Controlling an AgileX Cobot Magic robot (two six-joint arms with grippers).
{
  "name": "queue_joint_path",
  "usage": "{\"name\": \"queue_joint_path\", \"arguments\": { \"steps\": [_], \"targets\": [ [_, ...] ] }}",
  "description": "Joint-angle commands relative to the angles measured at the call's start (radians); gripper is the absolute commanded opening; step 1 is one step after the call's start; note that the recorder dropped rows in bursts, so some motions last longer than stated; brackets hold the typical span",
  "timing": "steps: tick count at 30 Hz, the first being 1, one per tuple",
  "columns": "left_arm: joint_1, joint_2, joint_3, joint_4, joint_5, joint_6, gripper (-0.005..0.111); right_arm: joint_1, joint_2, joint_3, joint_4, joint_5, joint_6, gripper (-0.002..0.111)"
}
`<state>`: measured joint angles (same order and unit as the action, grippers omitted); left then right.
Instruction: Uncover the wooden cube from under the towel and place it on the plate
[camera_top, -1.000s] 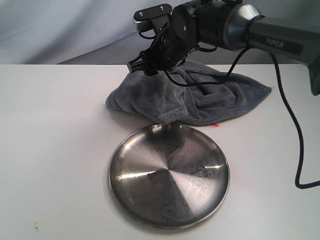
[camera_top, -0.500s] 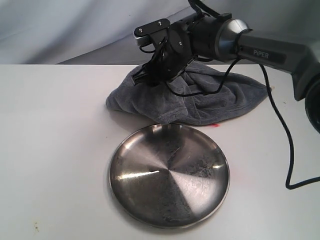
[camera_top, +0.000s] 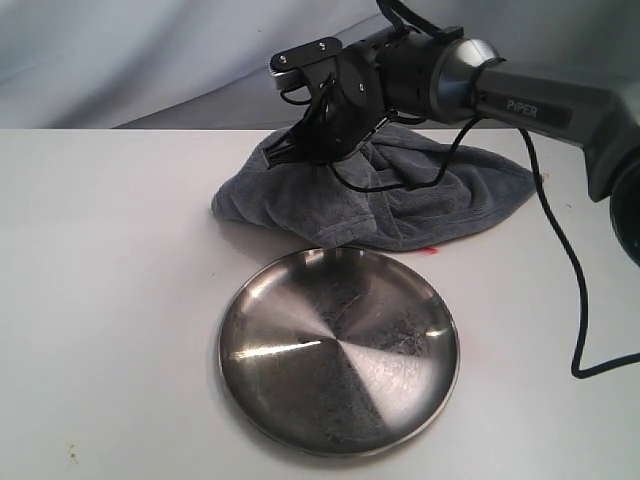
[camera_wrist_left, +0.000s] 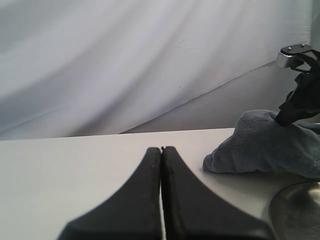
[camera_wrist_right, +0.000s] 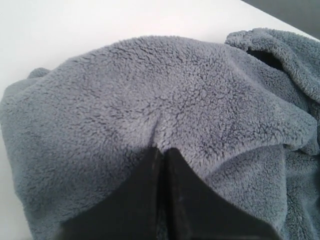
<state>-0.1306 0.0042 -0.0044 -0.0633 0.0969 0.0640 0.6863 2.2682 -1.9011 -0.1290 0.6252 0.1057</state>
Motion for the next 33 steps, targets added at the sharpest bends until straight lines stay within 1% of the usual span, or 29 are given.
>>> {"name": "queue_joint_path", "arguments": {
  "steps": [1,7,10,22,23,25,26,30,32,33],
  "targets": [
    [0.002,-0.004,0.004,-0.002,-0.011,-0.002,0.000,0.002,-0.025,-0.003,-0.009,-0.019,0.004,0.000],
    [0.002,-0.004,0.004,-0.002,-0.011,-0.002,0.000,0.002,-0.080,-0.003,-0.025,-0.017,0.004,0.000],
    [0.002,-0.004,0.004,-0.002,-0.011,-0.002,0.000,0.002,-0.097,-0.003,-0.068,-0.012,0.008,0.000],
    [0.002,-0.004,0.004,-0.002,-0.011,-0.002,0.000,0.002,-0.043,-0.003,-0.088,0.025,0.009,0.001],
    [0.002,-0.004,0.004,-0.002,-0.011,-0.002,0.000,0.002,-0.043,-0.003,-0.086,0.025,0.009,0.003],
    [0.002,-0.004,0.004,-0.002,-0.011,-0.002,0.000,0.002,-0.043,-0.003,-0.072,0.025,0.009,0.012],
    [0.002,-0.004,0.004,-0.002,-0.011,-0.002,0.000,0.002,-0.043,-0.003,-0.053,0.021,0.009,0.021],
    [0.002,-0.004,0.004,-0.002,-0.011,-0.002,0.000,0.002,-0.032,-0.003,0.007,0.006,0.004,0.049],
    [0.002,-0.004,0.004,-0.002,-0.011,-0.002,0.000,0.002,-0.025,-0.003,0.009,-0.001,0.004,0.057],
    [0.002,-0.004,0.004,-0.002,-0.011,-0.002,0.000,0.002,-0.017,-0.003,0.009,-0.001,0.004,0.058]
  ]
}}
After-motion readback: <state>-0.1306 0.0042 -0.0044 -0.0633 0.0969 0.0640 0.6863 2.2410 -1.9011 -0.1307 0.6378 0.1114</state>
